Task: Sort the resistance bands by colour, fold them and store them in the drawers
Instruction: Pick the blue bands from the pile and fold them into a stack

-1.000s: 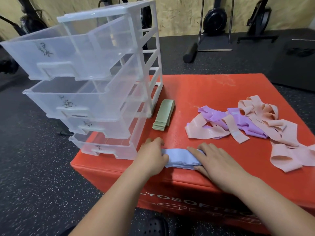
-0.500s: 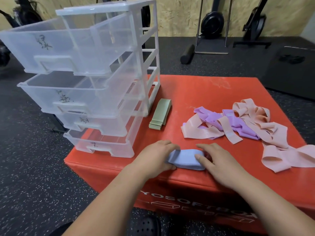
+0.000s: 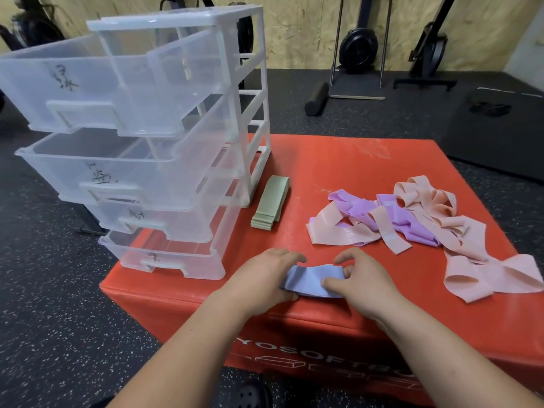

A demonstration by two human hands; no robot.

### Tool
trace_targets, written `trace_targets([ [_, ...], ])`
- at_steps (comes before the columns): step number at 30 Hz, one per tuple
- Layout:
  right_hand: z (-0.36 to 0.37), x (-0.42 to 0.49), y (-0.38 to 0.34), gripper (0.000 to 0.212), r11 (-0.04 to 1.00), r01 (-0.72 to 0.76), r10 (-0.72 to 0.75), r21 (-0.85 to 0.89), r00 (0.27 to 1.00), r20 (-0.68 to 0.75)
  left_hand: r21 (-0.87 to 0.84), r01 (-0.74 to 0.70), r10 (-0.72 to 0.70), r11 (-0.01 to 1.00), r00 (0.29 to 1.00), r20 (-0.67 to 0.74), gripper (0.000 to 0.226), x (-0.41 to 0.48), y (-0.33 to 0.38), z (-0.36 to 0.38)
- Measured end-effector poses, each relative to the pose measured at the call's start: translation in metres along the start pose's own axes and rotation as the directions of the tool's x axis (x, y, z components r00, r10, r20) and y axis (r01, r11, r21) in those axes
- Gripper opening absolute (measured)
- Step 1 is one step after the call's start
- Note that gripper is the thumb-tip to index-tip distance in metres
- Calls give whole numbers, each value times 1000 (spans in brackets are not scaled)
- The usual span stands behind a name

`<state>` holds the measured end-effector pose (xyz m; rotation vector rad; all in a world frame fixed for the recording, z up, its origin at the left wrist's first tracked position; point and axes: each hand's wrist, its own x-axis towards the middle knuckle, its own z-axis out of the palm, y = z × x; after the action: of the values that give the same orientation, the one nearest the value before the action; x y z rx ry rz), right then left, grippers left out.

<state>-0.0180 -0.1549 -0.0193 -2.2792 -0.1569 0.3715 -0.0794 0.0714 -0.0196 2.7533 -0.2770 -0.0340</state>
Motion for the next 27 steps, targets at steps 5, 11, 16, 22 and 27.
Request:
trace_targets([
  [5,4,-7,-17,54,978,146,-144,150,989,-21,-122,57,-54,991,998,34,91,-3,3,-3],
  [11,-21,-7,-36,71,873,405,-416,271,909,-17,-407,118,-108,906,993,48,41,1,0,-14],
  [16,-28,20,-47,67,840,380,-399,387,916,-32,-683,161,-235,713,972,-16,30,14,2,-14],
  [22,-31,97,-71,58,841,222,-262,493,965,12,-729,229,-444,645,889,-114,24,51,3,-10],
  [27,-18,164,-86,57,815,81,-147,574,987,70,-685,316,-566,657,807,-171,40,93,-1,-19],
])
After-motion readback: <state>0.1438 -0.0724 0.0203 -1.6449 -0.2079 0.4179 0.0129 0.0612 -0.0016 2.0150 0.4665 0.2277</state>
